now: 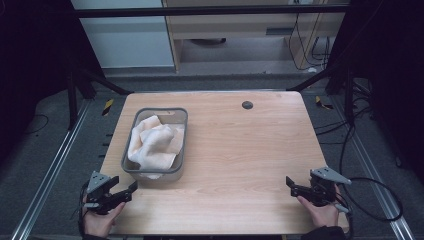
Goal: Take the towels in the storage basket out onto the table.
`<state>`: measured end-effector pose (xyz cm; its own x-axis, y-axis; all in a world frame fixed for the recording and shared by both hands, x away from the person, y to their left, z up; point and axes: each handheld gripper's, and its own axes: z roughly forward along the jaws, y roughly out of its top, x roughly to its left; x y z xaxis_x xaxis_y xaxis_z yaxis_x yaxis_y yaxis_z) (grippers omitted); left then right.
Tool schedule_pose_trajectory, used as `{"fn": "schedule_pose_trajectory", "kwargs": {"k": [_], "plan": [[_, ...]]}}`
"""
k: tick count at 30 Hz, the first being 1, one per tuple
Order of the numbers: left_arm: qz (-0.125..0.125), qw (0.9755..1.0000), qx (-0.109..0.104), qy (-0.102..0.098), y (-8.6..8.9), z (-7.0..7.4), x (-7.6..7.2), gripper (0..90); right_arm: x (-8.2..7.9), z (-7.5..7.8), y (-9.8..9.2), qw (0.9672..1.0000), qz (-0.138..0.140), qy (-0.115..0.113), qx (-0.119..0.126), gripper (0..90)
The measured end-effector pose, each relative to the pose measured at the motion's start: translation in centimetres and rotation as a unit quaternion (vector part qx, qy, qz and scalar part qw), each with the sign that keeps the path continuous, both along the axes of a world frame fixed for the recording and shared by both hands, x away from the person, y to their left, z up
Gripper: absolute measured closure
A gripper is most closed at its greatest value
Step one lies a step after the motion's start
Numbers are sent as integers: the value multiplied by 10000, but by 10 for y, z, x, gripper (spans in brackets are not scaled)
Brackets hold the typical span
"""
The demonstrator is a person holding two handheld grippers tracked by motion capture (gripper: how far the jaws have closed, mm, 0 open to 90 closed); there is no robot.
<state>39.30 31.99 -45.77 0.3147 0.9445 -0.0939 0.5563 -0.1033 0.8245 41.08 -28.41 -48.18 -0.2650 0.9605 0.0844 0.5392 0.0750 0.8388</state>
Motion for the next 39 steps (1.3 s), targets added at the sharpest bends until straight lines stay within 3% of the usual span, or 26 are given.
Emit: {"fn": "schedule_pose_trajectory", "kwargs": {"k": [5,12,39], "plan": [[-52,10000,-45,-45,0,6,-2,248,0,-1,1,10000,14,56,-30,66],[-81,9995,-122,-268,1,18,-4,254,1,-1,2,10000,25,34,-78,64],[-227,9989,-171,-384,-3,52,4,249,1,-3,4,9997,84,76,-199,60]]}}
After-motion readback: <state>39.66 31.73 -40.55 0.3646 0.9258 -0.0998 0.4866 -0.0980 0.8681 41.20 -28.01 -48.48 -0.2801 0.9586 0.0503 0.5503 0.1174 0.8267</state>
